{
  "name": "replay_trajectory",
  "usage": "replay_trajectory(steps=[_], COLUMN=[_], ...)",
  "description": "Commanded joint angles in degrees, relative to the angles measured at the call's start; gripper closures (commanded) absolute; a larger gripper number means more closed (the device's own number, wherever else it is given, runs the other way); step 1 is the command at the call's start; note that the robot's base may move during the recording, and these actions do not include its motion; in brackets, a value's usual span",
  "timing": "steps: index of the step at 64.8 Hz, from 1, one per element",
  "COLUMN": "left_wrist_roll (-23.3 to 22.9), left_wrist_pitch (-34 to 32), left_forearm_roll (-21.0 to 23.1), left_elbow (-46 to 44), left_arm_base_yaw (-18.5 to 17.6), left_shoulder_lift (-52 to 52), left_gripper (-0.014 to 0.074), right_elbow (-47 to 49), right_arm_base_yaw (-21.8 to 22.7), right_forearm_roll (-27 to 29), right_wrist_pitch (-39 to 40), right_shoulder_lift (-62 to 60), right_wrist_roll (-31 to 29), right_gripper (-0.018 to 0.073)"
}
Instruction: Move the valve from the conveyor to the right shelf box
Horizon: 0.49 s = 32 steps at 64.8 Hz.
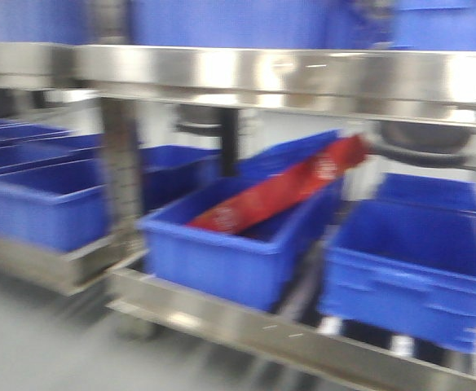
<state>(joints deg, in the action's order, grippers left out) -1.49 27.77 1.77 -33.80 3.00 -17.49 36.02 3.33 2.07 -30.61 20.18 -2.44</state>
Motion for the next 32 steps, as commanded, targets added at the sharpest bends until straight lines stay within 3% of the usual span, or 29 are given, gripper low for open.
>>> replay_trajectory(steps=[1,32], left_wrist_roll=[-0.1,-0.1], left_wrist_pitch=[-3.2,-3.2], left_forearm_roll=[0.3,0.3], left_elbow=[-0.6,-0.6], left_arm_base_yaw=[0.0,0.0], left_shoulder_lift=[0.2,0.2], left_gripper=[0.0708,0.0708], right_elbow=[0.5,0.5], right_arm_base_yaw=[0.1,0.1], right_forearm_roll=[-0.2,-0.2], right_wrist_pitch=[4.5,4.5], right_shoulder_lift=[-0.3,-0.3], right_wrist_roll=[-0.4,-0.4], right_gripper=[0.0720,0.0720])
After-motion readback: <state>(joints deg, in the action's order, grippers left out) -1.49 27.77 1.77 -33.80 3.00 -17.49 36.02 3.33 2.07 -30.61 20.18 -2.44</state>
